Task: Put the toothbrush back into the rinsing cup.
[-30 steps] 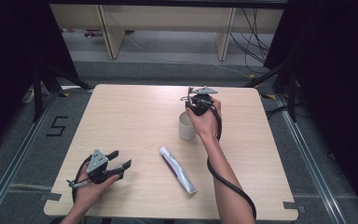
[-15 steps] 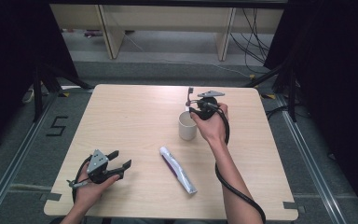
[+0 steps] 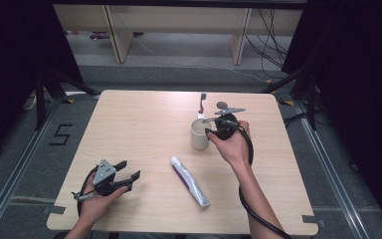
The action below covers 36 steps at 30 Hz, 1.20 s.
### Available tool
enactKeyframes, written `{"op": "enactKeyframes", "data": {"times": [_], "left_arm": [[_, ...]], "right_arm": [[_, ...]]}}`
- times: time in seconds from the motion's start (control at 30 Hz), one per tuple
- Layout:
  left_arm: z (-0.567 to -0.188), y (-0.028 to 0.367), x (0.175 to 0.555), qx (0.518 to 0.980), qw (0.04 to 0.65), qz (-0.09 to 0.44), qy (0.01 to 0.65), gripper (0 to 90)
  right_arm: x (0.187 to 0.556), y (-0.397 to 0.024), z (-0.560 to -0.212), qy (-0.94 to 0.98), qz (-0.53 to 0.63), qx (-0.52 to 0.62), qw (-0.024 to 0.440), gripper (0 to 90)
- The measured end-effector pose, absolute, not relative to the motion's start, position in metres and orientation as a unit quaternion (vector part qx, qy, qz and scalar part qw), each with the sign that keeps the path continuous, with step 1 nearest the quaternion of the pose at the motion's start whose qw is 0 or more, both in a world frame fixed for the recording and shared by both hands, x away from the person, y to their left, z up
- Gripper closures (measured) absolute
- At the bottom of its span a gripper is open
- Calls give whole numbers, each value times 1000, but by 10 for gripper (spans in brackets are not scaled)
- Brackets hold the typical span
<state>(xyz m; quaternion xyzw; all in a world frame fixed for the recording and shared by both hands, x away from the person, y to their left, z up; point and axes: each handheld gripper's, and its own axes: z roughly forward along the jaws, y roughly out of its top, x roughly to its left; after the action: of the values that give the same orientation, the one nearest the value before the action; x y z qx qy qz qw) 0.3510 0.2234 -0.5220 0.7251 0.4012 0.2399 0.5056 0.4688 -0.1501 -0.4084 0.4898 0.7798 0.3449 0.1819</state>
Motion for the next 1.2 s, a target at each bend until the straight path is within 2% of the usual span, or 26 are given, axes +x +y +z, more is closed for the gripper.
{"op": "enactKeyframes", "data": {"times": [0.37, 0.4, 0.53, 0.77, 1.2], "left_arm": [[-522, 223, 351, 724, 507, 238, 401, 322], [-522, 223, 352, 725, 507, 238, 401, 322], [-522, 223, 352, 725, 508, 238, 401, 322], [-522, 222, 352, 724, 508, 237, 401, 322], [-522, 223, 351, 723, 508, 237, 403, 321]], "right_arm": [[448, -154, -413, 809, 304, 481, 147, 509], [444, -151, -415, 812, 295, 487, 128, 507], [442, -147, -420, 830, 269, 477, 109, 506], [435, -126, -436, 860, 211, 461, 48, 499], [432, -96, -447, 889, 189, 417, 10, 501]]}}
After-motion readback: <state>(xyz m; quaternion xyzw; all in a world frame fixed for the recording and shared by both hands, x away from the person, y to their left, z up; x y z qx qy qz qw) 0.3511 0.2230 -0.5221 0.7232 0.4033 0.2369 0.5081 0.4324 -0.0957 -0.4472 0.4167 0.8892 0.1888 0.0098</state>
